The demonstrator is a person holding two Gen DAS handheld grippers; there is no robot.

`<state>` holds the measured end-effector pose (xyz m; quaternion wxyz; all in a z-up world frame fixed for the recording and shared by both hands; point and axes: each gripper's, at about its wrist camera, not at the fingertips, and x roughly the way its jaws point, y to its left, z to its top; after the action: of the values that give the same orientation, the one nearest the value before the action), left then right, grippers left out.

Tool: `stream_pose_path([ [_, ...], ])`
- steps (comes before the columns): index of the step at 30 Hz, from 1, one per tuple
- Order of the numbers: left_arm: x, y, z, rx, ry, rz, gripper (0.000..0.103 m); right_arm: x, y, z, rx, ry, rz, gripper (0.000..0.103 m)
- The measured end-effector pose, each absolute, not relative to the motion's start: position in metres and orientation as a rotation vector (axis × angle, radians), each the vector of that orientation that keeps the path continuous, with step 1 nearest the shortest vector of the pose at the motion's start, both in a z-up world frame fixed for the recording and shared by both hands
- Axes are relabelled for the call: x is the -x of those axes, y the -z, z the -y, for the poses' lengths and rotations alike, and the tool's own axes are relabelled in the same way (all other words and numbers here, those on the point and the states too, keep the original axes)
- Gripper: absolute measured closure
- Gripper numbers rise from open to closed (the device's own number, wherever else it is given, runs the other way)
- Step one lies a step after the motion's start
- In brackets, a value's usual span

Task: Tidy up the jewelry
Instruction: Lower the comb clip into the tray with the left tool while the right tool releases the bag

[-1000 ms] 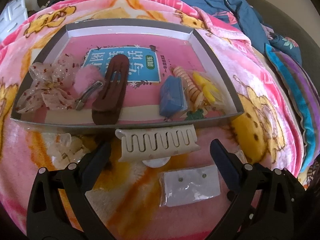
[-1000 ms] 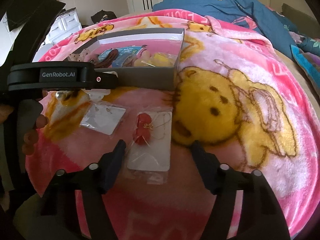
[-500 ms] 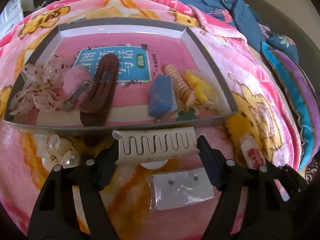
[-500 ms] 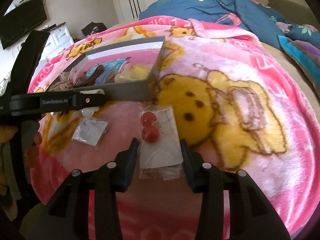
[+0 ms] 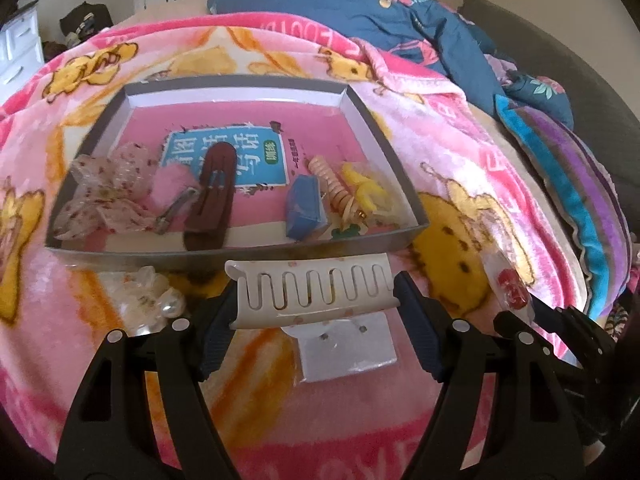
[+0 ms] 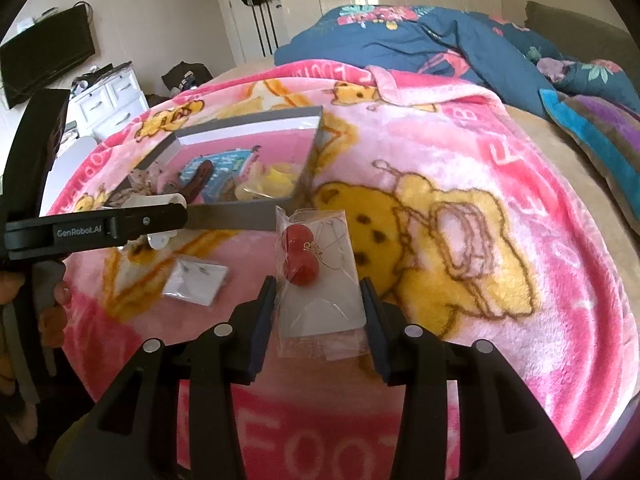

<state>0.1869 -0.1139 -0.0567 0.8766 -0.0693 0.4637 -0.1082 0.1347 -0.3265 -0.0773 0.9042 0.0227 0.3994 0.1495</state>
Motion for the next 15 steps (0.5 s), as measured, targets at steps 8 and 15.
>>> stream_pose_path([
  [8,-0.168,0.038,0.086,0.155,0.192,-0.921,0.037,-0.131,0.056,0.297,-0.022,-0.364,-0.782,0.063],
  [15,-0.155,0.023,0.051,0.183,0.149,-0.881,0.037,-0.133,0.038,0.264,0.003,-0.426,-0.751,0.063],
])
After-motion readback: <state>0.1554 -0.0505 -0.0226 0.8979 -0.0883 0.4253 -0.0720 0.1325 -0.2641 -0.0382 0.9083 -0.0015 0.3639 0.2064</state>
